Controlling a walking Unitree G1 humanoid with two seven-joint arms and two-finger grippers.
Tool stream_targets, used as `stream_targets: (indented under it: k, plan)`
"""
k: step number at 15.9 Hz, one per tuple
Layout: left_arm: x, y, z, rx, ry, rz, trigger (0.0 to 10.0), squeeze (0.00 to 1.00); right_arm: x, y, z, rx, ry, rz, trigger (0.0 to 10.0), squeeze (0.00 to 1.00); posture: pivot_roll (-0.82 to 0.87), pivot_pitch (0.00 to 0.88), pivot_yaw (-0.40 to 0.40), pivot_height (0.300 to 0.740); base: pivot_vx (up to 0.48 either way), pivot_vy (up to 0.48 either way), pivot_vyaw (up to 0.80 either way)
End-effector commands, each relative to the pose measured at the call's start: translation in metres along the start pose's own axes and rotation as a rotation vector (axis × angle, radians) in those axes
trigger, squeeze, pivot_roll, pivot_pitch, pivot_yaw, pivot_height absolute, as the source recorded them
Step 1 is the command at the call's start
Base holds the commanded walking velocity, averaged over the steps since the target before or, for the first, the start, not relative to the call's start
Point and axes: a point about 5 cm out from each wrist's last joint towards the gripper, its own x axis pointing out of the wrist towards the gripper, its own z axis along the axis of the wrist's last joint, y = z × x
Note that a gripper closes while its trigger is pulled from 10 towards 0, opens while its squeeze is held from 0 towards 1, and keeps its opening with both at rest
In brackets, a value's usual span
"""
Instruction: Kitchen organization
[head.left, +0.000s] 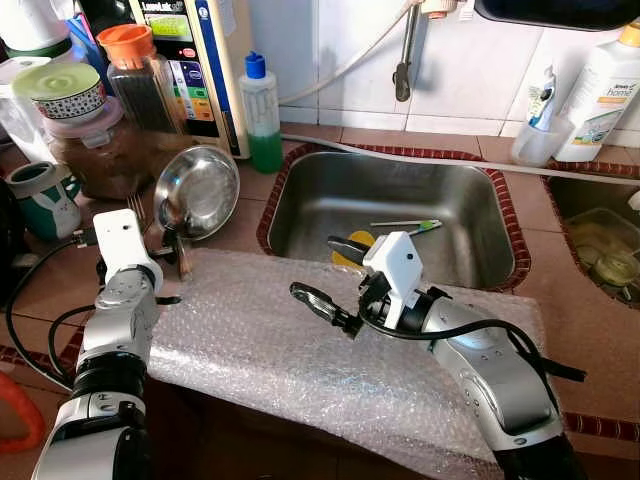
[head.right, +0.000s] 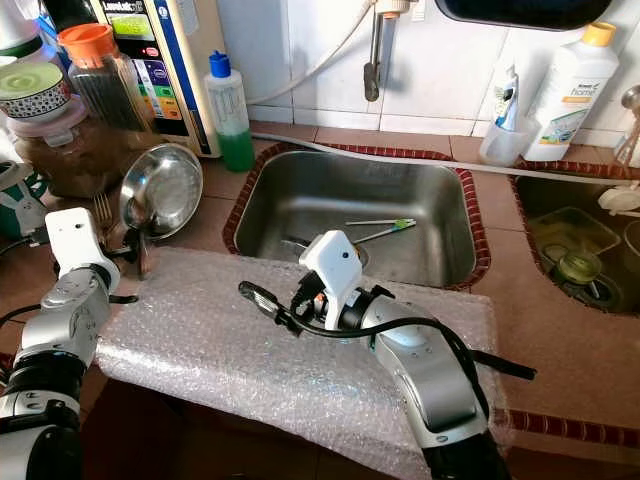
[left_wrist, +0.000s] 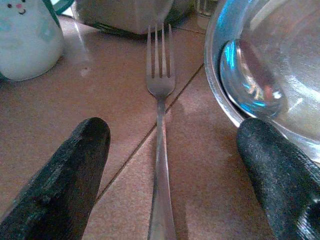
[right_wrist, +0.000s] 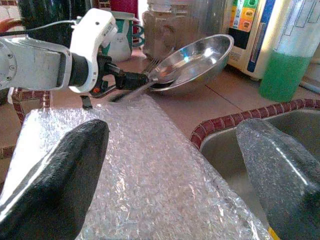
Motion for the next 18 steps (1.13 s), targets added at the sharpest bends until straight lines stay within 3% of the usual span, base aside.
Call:
stream_targets:
  k: [1, 12, 14, 18]
  plan:
    - [0.001, 0.007, 0.005, 0.013, -0.014, 0.024, 10.0, 0.00, 0.001, 0.001, 0.006, -0.010, -0.019, 0.011, 10.0, 0.00, 0.04, 0.051, 0.078, 0.740, 0.000, 0.000, 0.00]
    - [-0.003, 0.003, 0.029, 0.061, -0.111, 0.009, 10.0, 0.00, 0.004, -0.009, 0.011, -0.034, -0.040, -0.050, 10.0, 0.00, 0.05, 0.045, 0.079, 0.740, 0.000, 0.000, 0.00]
    - [-0.005, 0.012, 0.032, 0.062, -0.131, 0.060, 10.0, 0.00, 0.004, -0.009, 0.012, -0.032, -0.047, -0.055, 10.0, 0.00, 0.05, 0.045, 0.078, 0.740, 0.000, 0.000, 0.00]
    - [-0.002, 0.025, 0.020, 0.052, -0.046, 0.089, 10.0, 0.00, 0.005, -0.008, 0.013, -0.033, -0.048, -0.048, 10.0, 0.00, 0.06, 0.045, 0.077, 0.740, 0.000, 0.000, 0.00]
